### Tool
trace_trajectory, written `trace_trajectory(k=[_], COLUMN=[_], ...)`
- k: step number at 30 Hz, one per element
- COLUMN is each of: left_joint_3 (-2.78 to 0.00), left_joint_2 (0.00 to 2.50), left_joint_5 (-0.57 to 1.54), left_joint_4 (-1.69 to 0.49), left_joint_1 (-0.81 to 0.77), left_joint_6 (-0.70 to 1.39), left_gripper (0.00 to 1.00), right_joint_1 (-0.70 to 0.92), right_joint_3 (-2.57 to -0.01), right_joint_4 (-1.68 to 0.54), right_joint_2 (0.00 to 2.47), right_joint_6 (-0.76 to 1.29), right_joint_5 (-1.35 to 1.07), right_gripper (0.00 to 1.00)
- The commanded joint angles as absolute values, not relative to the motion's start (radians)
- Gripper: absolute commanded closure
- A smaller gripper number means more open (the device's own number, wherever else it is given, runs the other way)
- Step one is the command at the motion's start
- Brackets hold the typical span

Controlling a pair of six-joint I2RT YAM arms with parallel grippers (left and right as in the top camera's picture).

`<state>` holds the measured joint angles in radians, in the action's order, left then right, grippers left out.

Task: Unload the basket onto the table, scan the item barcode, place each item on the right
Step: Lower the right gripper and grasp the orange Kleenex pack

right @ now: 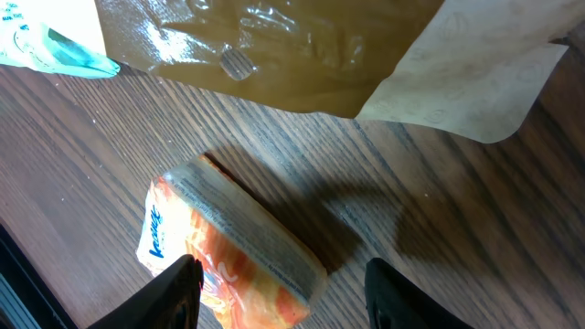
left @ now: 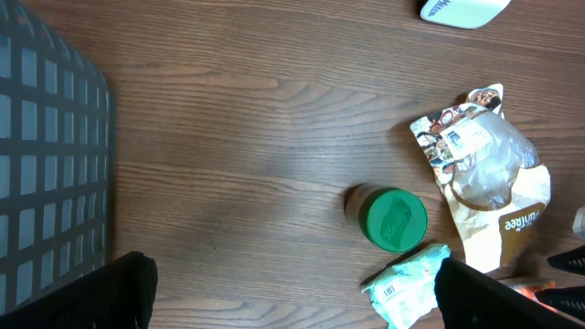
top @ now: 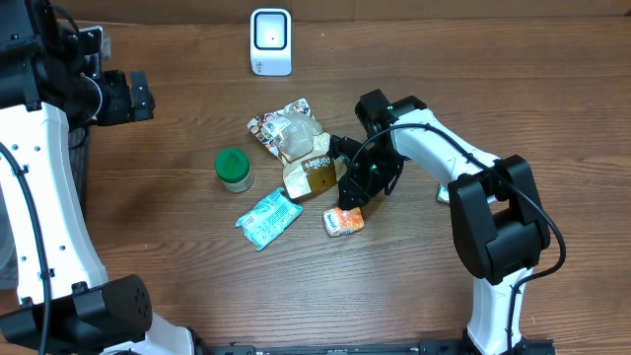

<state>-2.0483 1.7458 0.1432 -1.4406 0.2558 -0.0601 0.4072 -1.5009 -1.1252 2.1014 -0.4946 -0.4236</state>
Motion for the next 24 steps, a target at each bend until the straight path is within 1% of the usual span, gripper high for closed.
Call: trace_trajectory(k=[1,11,15,21,23,24], left_joint_3=[-2.043,-2.043,-2.043,-2.043,-2.043,-2.043], left_joint_2=[1.747,1.747,1.747,1.747,1.747,1.747], left_joint_5=[0.154,0.154,0.154,0.154,0.154,0.154], left_joint_4=[-1.439,-1.439,-1.439,-1.439,-1.439,-1.439], left_joint_1=[0.257,0.257,0.257,0.257,0.257,0.257], left_joint_6=[-0.082,-0.082,-0.082,-0.082,-0.082,-0.082], left_gripper=[0.0,0.0,0.0,0.0,0.0,0.0], right_joint_1=[0.406,0.406,0.406,0.405,0.404,0.404], right_joint_3=[-1.491,-1.487,-1.449,-1.414,-1.414,-1.414], right_joint_4=[-1.119,-1.106,-1.073,-1.074,-1.074,-1.074], right_joint_2=[2.105,2.106,2.106,2.106,2.106,2.106], right_joint_6=[-0.503,-0.503,-0.503,-0.503,-0.502,-0.499], right_joint_5=[-0.448,-0.453,-0.473,-0.472,-0.472,-0.473], right_gripper=[0.45,0.46,0.45,0.47,0.55,0.66])
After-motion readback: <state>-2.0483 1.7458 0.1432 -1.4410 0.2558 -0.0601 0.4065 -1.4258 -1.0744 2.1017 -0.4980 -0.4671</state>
